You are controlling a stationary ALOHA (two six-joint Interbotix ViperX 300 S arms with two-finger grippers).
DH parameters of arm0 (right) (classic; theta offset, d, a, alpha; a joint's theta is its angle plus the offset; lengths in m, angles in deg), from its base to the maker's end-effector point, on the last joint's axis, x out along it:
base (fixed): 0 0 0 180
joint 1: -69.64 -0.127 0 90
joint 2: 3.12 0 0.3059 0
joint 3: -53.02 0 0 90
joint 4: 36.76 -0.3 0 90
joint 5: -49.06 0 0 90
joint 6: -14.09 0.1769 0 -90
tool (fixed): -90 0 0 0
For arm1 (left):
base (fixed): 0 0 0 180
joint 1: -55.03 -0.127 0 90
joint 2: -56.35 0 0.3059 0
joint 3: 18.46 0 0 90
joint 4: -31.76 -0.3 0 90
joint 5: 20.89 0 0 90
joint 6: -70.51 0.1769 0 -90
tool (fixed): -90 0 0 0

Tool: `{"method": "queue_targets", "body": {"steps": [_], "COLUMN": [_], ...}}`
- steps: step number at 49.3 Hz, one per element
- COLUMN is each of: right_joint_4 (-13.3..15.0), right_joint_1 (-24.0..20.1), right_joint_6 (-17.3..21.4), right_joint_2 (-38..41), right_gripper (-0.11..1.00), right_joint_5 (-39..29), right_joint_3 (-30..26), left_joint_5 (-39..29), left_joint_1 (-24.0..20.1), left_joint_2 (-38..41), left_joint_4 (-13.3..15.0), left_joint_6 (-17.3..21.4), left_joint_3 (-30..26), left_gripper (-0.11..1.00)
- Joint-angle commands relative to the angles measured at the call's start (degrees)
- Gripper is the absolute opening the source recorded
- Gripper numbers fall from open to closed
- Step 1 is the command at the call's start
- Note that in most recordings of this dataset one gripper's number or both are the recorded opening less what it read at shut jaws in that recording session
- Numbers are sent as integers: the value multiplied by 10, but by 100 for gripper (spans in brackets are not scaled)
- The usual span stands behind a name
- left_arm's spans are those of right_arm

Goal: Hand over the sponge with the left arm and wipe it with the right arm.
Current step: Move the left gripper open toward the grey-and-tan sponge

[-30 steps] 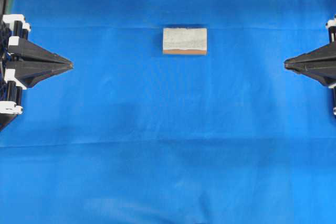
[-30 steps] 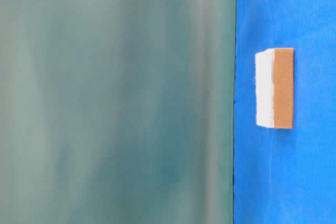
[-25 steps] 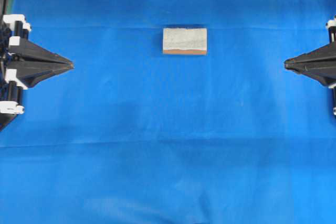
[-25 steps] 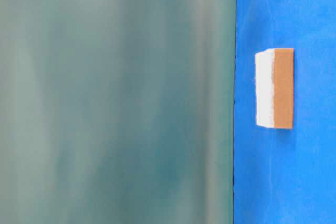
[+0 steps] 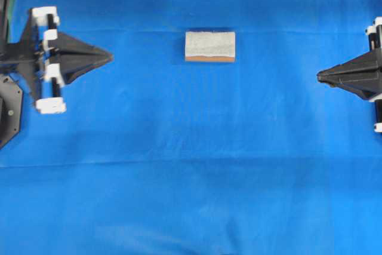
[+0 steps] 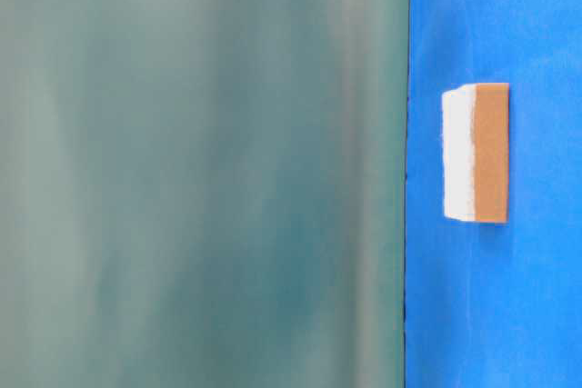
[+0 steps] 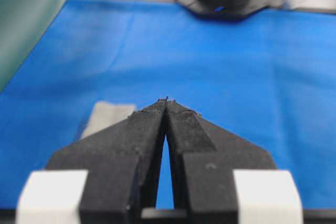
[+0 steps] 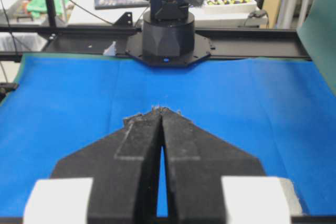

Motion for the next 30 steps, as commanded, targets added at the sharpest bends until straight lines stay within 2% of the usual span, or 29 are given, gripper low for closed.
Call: {"method": "queue_targets", "body": {"steps": [1,3,5,10,16,19,22,30], "right_joint_4": [-1,-1,-1,-1,-1,-1,-1,-1], "right_joint_1": [-1,0,0,0,-1,0,-1,0], "right_joint_6": [2,2,2,2,3,3,3,3], "right_joint_2": [3,3,4,8,11,14,17,22], "right_gripper": [-1,-1,-1,-1,-1,-1,-1,-1], "right_joint_5": [2,1,-1,-2,-2,-2,-2,-2], "right_joint_3": [-13,-13,-13,-11,-11,-11,-10,-9], "left_joint_5": [12,11,11,11,8,7,3,-14], "left_joint_1": [-24,-29,-34,-43,-54,-60,-66,-78], "left_joint_2": [52,76,101,168,250,287,319,393], "left_joint_4": [1,1,1,1,1,1,1,1], "left_joint_6": [2,3,5,25,72,86,94,105], "left_joint_3": [-32,-42,-55,-89,-131,-155,-178,-232], "left_gripper": [2,4,11,39,75,88,94,94]}}
